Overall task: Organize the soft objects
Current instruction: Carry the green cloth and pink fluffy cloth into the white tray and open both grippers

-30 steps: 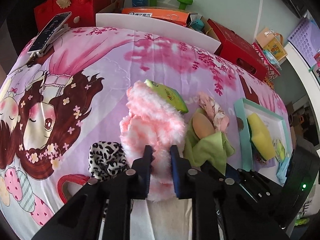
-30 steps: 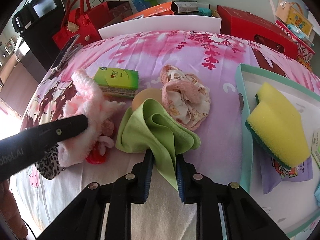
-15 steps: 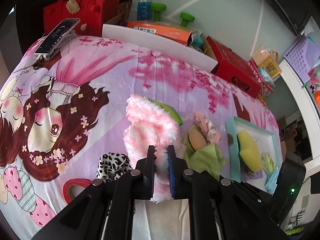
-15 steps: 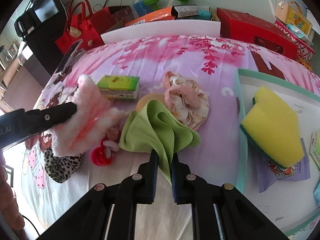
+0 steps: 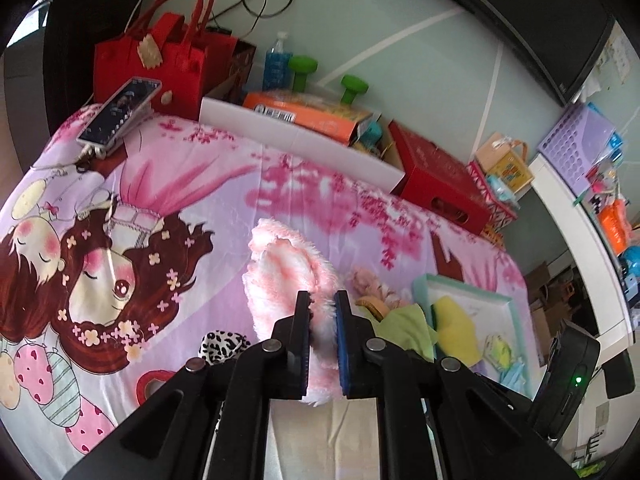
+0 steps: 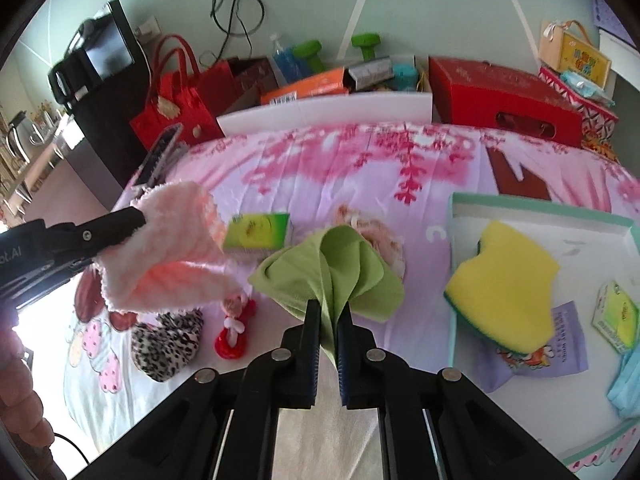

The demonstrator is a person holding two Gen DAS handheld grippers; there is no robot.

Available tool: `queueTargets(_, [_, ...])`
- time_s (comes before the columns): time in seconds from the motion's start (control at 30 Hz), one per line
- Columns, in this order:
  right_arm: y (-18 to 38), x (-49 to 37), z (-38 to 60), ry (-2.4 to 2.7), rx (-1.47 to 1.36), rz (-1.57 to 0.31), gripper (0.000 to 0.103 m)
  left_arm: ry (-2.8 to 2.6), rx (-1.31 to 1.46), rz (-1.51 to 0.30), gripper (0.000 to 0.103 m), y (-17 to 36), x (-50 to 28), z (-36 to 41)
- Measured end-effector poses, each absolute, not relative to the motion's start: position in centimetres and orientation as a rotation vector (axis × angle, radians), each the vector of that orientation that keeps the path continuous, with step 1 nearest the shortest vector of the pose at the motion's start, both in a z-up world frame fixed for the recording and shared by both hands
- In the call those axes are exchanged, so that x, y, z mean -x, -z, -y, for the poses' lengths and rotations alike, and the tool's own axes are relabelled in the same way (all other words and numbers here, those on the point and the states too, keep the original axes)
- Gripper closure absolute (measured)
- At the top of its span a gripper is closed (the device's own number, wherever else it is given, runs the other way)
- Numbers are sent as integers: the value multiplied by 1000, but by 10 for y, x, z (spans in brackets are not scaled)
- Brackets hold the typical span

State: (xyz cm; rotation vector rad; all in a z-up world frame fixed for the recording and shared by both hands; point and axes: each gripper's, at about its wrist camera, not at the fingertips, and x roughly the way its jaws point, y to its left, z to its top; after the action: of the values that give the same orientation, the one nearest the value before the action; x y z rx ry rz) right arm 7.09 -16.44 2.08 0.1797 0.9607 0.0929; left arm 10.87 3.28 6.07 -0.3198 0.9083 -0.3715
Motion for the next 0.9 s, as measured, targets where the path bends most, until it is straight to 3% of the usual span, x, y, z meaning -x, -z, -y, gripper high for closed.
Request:
queueTargets(0.53, [-93, -41, 180, -115, -224, -728, 95, 414, 355, -678, 92, -125, -74, -49])
queueTargets(0.9, [-109, -31, 190, -98, -231, -672, 95, 434, 341, -648, 92, -134, -67, -46])
